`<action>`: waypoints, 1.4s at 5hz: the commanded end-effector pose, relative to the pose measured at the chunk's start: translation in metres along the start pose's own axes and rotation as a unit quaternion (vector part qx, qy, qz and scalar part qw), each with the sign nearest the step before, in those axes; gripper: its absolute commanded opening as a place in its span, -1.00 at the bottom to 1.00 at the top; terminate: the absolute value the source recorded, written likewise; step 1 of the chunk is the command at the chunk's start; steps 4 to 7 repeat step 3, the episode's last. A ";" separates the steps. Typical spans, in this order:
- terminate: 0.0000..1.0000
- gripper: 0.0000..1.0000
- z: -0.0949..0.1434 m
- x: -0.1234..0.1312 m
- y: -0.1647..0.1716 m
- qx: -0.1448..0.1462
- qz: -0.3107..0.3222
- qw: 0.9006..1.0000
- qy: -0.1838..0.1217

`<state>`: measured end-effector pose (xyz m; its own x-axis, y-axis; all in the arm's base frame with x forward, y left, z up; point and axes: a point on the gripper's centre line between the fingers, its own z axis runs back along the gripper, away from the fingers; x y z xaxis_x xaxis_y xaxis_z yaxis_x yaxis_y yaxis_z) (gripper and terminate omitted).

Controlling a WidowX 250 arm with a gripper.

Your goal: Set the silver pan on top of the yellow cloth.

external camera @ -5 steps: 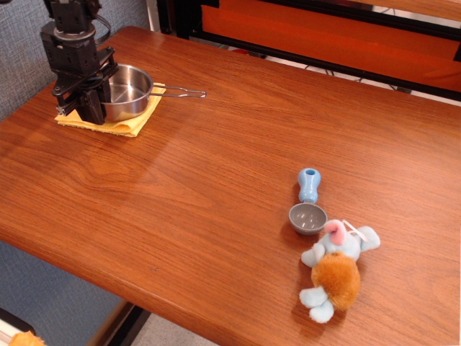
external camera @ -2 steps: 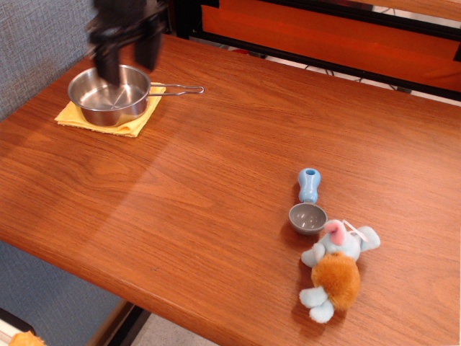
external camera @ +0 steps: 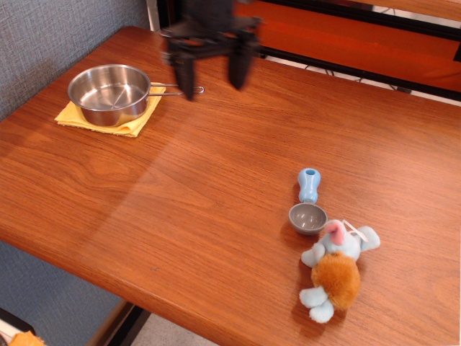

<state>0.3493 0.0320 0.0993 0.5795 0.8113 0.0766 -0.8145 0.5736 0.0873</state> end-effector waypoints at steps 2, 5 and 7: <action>-1.00 1.00 0.024 -0.074 -0.027 -0.013 -0.238 0.971 -0.034; 1.00 1.00 0.024 -0.074 -0.027 -0.013 -0.238 0.971 -0.034; 1.00 1.00 0.024 -0.074 -0.027 -0.013 -0.238 0.971 -0.034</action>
